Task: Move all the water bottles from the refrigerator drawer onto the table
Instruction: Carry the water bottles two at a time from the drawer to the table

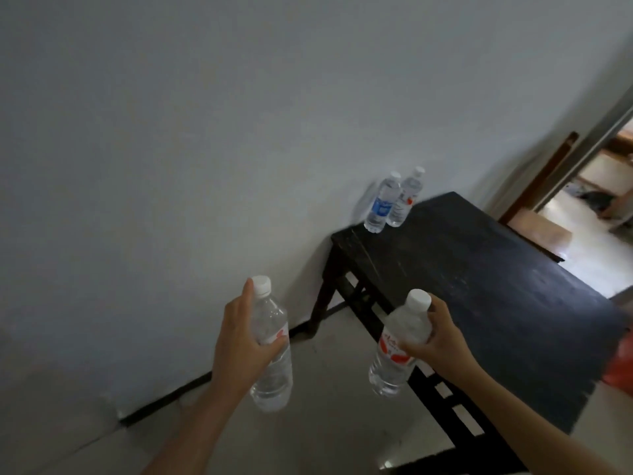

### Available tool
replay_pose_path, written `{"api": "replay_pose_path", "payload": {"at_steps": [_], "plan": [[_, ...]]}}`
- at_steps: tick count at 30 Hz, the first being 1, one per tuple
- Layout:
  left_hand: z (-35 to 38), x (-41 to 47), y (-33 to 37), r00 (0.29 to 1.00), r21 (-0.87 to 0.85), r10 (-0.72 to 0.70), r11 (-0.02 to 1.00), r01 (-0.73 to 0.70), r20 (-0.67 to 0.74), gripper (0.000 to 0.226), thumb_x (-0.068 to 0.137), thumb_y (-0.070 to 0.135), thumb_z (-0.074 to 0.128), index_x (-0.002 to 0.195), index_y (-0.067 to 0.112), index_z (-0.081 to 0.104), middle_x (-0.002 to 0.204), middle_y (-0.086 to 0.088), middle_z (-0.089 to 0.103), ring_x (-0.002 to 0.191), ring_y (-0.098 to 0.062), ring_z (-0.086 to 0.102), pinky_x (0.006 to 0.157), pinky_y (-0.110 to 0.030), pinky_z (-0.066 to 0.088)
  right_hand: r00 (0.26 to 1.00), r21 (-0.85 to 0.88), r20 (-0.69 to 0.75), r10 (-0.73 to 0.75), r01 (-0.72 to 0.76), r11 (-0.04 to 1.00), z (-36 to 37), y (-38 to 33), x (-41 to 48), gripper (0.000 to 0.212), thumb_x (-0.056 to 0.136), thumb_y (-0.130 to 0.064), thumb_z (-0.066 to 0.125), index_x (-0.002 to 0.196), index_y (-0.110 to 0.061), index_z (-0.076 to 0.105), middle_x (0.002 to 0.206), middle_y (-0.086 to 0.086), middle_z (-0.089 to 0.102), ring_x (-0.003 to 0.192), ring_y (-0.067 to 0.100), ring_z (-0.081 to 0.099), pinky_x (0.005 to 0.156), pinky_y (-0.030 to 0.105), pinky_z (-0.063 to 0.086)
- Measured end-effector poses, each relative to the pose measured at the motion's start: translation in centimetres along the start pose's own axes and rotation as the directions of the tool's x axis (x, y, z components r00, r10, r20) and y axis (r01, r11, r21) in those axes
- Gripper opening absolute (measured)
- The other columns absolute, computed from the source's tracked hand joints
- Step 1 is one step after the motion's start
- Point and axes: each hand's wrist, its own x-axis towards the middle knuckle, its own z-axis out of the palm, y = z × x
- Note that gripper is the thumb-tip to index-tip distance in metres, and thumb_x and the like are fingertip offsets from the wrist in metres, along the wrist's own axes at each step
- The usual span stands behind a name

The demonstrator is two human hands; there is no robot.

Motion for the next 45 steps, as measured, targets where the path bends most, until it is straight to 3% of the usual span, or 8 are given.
{"api": "replay_pose_path", "payload": {"at_steps": [4,13,16,20,29,34,39,45], "plan": [[3.8,2.9,3.1,0.993,-0.047,0.097,0.994,-0.094,0.072,0.101,0.064,0.019,0.082,0.138,0.036,0.015,0.126,-0.004,0.040,0.117,-0.021,0.043,0.086,-0.028,0.036,0.986,0.077,-0.153,0.066,-0.054,0.996,-4.0,1.2,0.7,0.081,0.069,-0.009,0.077,0.130,-0.032,0.029,0.114,0.002,0.051,0.102,0.020,0.055,0.080,0.037,0.051],[15.7,9.7,10.7,0.915,-0.108,0.352,0.935,-0.337,0.196,0.097,0.064,0.017,0.082,0.123,0.052,0.013,0.122,0.004,0.035,0.118,-0.019,0.041,0.094,-0.028,0.034,0.950,0.083,-0.311,0.037,-0.012,0.996,-13.6,7.5,4.4,0.084,0.069,-0.005,0.076,0.132,-0.026,0.025,0.114,0.000,0.047,0.105,0.018,0.051,0.080,0.030,0.048],[19.5,11.5,12.9,0.896,-0.121,0.369,0.929,-0.349,0.249,0.098,0.065,0.020,0.082,0.125,0.052,0.011,0.125,0.005,0.035,0.115,-0.009,0.037,0.095,-0.024,0.032,0.945,0.062,-0.327,0.025,-0.005,0.998,-16.3,9.5,6.4,0.085,0.068,-0.007,0.077,0.133,-0.026,0.026,0.114,-0.002,0.047,0.106,0.018,0.051,0.081,0.030,0.048],[23.7,14.0,15.3,0.885,-0.081,0.382,0.924,-0.374,0.267,0.101,0.065,0.022,0.081,0.142,0.026,0.015,0.134,-0.006,0.039,0.122,-0.018,0.040,0.094,-0.022,0.030,0.931,0.051,-0.365,0.018,0.001,0.999,-19.0,10.7,9.0,0.085,0.068,-0.008,0.077,0.134,-0.024,0.026,0.115,-0.005,0.046,0.106,0.015,0.049,0.087,0.034,0.046],[31.3,19.4,16.8,0.840,-0.121,0.409,0.912,-0.393,0.356,0.096,0.065,0.017,0.081,0.128,0.042,0.013,0.137,-0.006,0.034,0.127,-0.019,0.034,0.098,-0.025,0.028,0.910,0.129,-0.396,0.125,-0.079,0.988,-21.9,13.2,13.6,0.084,0.067,-0.004,0.077,0.131,-0.028,0.028,0.113,-0.005,0.048,0.107,0.015,0.050,0.091,0.038,0.047],[36.8,24.0,16.3,0.836,-0.149,0.373,0.928,-0.342,0.403,0.099,0.068,0.022,0.079,0.143,0.022,0.015,0.142,-0.007,0.032,0.130,-0.022,0.034,0.101,-0.030,0.030,0.872,0.159,-0.435,0.225,-0.172,0.972,-22.6,14.8,17.3,0.084,0.066,-0.004,0.078,0.126,-0.035,0.028,0.108,-0.008,0.049,0.102,0.013,0.052,0.088,0.033,0.048],[41.4,29.7,16.3,0.769,-0.169,0.464,0.884,-0.437,0.440,0.101,0.069,0.025,0.079,0.135,0.045,0.005,0.141,-0.007,0.033,0.130,-0.018,0.032,0.098,-0.024,0.026,0.826,0.160,-0.479,0.297,-0.250,0.955,-23.3,15.6,22.1,0.081,0.064,-0.004,0.079,0.122,-0.035,0.031,0.100,-0.014,0.051,0.098,0.014,0.055,0.085,0.033,0.051],[46.3,36.0,16.2,0.746,-0.123,0.511,0.850,-0.512,0.426,0.096,0.069,0.025,0.079,0.133,0.040,0.008,0.134,-0.016,0.040,0.125,-0.029,0.040,0.097,-0.027,0.029,0.774,0.143,-0.537,0.337,-0.310,0.940,-24.0,16.0,27.1,0.082,0.060,-0.002,0.082,0.118,-0.034,0.033,0.095,-0.018,0.054,0.086,0.004,0.058,0.075,0.022,0.047]]}}
